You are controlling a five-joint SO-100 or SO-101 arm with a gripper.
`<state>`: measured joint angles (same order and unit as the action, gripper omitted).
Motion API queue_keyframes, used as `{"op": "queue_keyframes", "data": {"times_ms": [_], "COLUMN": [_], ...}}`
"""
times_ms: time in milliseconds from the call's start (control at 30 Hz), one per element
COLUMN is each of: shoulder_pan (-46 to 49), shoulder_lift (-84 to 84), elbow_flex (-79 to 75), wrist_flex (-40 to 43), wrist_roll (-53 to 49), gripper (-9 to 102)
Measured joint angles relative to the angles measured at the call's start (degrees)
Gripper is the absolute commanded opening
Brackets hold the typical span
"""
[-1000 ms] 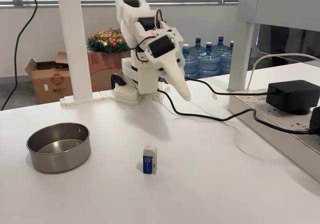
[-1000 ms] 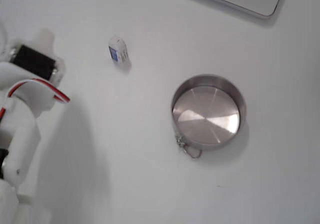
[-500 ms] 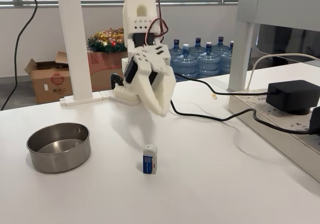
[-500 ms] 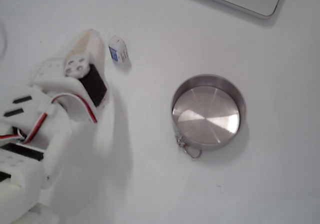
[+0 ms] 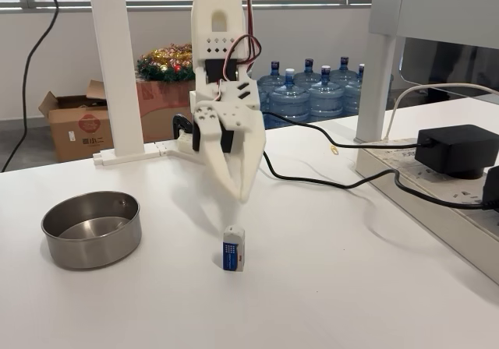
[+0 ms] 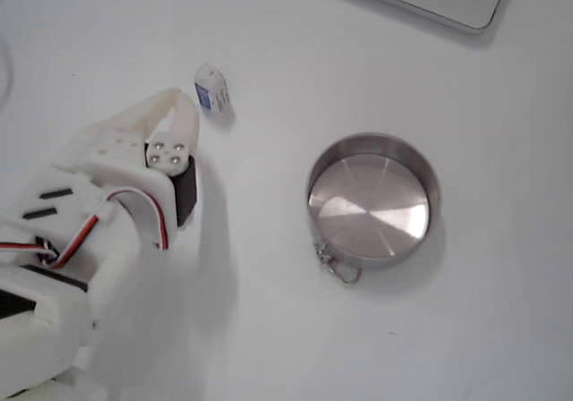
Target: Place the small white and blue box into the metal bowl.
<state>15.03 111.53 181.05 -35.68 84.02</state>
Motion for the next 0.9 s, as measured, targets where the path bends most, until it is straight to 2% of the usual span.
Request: {"op": "queue_keyframes", "data": {"times_ms": [200,433,900], "shoulder_pan": [0.0,0.0,-0.09], "shoulder_lift": [-0.53,-1.14,-16.0], "elbow_flex": [-0.35,-1.49,-13.01], "wrist_flex": [0.0,0.09,-0.35], "wrist_roll": [0.44,0.62,0.62], "gripper": [12,12,12]}}
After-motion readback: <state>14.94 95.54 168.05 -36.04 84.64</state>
